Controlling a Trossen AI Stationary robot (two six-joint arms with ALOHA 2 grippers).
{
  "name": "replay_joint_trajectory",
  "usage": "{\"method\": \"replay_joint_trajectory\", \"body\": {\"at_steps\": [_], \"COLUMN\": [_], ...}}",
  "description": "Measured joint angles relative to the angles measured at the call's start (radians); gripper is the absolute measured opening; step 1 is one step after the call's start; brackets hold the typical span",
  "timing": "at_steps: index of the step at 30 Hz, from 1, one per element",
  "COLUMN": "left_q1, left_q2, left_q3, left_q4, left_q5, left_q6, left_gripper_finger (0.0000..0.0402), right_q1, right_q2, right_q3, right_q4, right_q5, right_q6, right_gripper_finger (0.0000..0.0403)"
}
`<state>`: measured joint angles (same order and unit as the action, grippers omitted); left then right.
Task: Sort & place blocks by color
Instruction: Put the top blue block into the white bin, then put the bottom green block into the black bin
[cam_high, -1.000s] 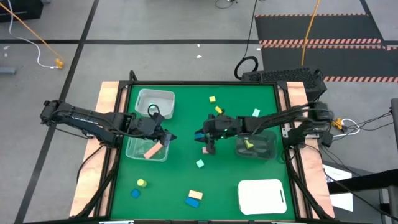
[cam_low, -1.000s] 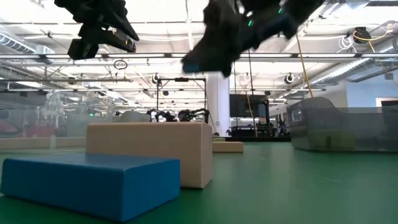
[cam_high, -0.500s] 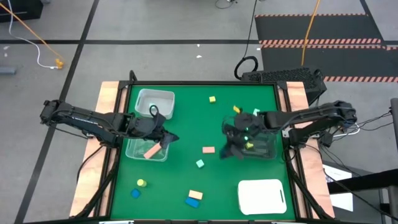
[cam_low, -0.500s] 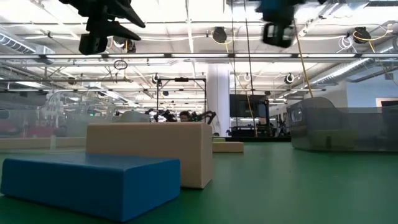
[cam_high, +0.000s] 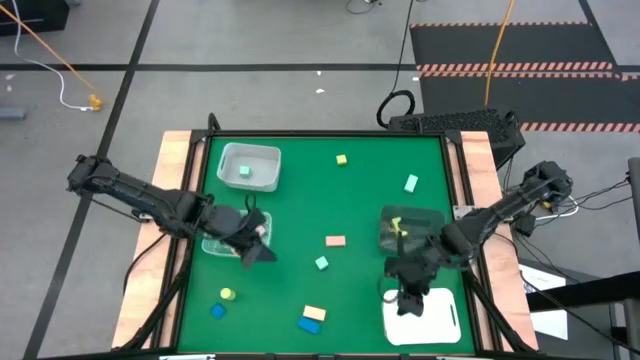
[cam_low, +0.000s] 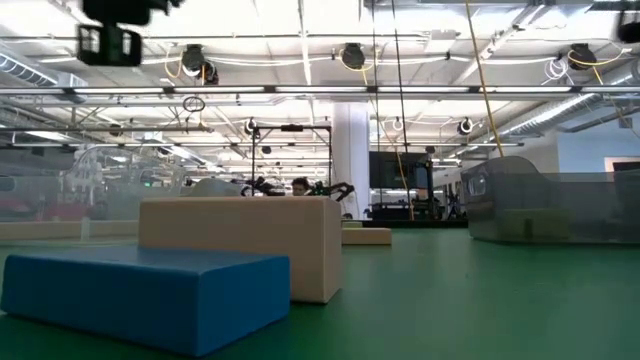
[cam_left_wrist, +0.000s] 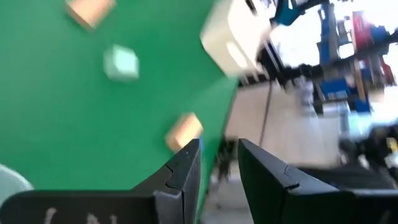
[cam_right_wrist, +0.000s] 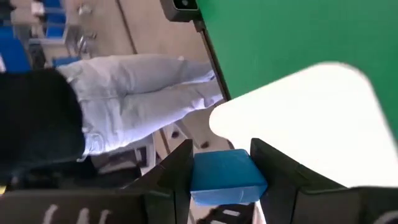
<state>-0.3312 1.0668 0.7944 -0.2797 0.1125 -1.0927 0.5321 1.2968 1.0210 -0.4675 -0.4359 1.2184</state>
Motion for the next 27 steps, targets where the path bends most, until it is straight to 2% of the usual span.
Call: {"method": "replay_joint_trajectory", "body": {"at_steps": [6,13,20,27], "left_q1": [-0.162,-0.367,-0.526,-0.588], "left_q2": [0.0,0.0,0.009,0.086], "left_q3": [0.0,0.0,-0.001,-0.001], "left_q4": [-0.043,-0.179,-0.331,-0.343], "left_q5": [-0.014,-0.06,-0.144,-0.15], "left_q6": [-0.064,-0.223,-0.449,-0.491], "left_gripper_finger": [0.0108,0.0108,0.0108,0.0108], "right_q1": [0.102,0.178,0.196,0.194], "right_q2": [0.005,0.057,0.096,0.096], "right_q3": [0.0,0.0,0.0,0.0], "right_q4": [-0.055,-0.148,-0.15,-0.151], "right_q5": [0.117,0.125,0.121,0.121], "right_q6": [0.21,0.365,0.369,0.367], "right_gripper_finger": [0.0122,0.013,0.0188,0.0242]}}
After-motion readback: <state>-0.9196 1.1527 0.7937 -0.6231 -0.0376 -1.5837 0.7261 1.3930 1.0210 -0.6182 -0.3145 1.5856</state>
